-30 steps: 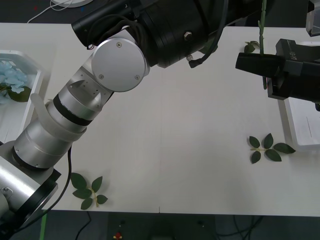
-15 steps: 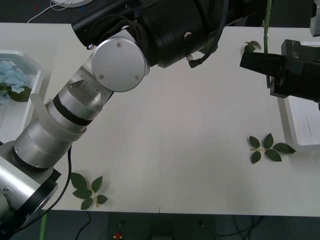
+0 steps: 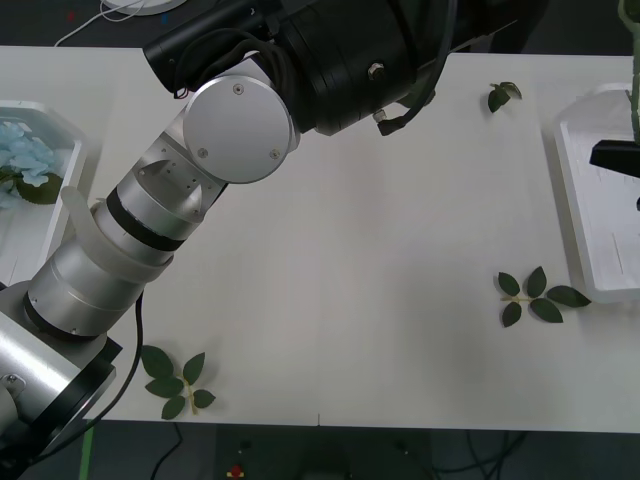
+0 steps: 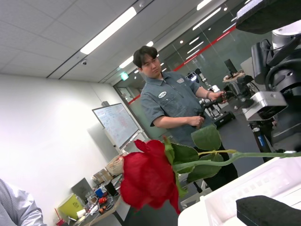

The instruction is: Place the red flowers into the right box and the blue flowers into the left box. If a person shows an open palm, hand one flower to the person first, then continue sorting.

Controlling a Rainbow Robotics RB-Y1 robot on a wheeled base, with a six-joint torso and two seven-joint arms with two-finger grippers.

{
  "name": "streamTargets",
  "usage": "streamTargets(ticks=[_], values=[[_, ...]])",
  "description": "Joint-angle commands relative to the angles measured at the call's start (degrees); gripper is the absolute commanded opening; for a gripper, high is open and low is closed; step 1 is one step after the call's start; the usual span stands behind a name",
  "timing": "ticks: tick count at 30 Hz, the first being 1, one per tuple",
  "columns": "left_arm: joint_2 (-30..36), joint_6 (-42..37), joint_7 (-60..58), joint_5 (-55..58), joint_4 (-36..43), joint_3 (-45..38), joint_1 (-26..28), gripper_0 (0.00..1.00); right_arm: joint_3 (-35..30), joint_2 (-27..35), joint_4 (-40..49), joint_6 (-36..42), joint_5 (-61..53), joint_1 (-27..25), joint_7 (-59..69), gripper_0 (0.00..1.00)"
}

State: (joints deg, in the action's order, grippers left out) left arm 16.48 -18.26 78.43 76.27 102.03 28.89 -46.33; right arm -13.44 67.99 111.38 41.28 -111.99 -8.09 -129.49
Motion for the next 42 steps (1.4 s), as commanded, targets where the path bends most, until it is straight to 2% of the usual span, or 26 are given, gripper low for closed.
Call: streamTargets(ticks=[1,8,14,20,27,31,36,42], values=[[1.36,0.85,2.96,0.55,0.89,0.73,-3.24,1.00,-3.35,2.67,-5.82,2.84,7.93,-0.52,6.53,0.00],[1.36,0.85,2.96,0.55,0.89,0.73,-3.24,1.00,-3.26,2.94,-13.64,3.81,21.20,-0.35,12.60,0.00],[1.36,0.85,2.96,0.55,0.89,0.73,-3.24,1.00,-3.00,3.03,-20.32,8.64,32.01,1.85,18.13,0.00],[1.36,0.85,2.96,0.55,0.89,0.73,-3.24,1.00,2.10,2.76,-27.70,10.05,41.42,7.65,22.62,0.00],[1.36,0.85,2.96,0.55,0.89,0.73,-3.24,1.00,9.84,1.36,-36.93,7.24,47.83,16.35,22.79,0.00],[1.36,0.85,2.96,0.55,0.89,0.73,-3.24,1.00,13.18,0.13,-40.71,4.69,51.44,19.43,22.62,0.00],[1.36,0.85,2.96,0.55,0.89,0.73,-3.24,1.00,16.69,-1.37,-43.88,-0.41,58.03,21.45,23.23,0.00],[1.36,0.85,2.96,0.55,0.89,0.73,-3.24,1.00,16.69,-2.33,-43.96,-1.20,61.46,21.28,23.32,0.00]])
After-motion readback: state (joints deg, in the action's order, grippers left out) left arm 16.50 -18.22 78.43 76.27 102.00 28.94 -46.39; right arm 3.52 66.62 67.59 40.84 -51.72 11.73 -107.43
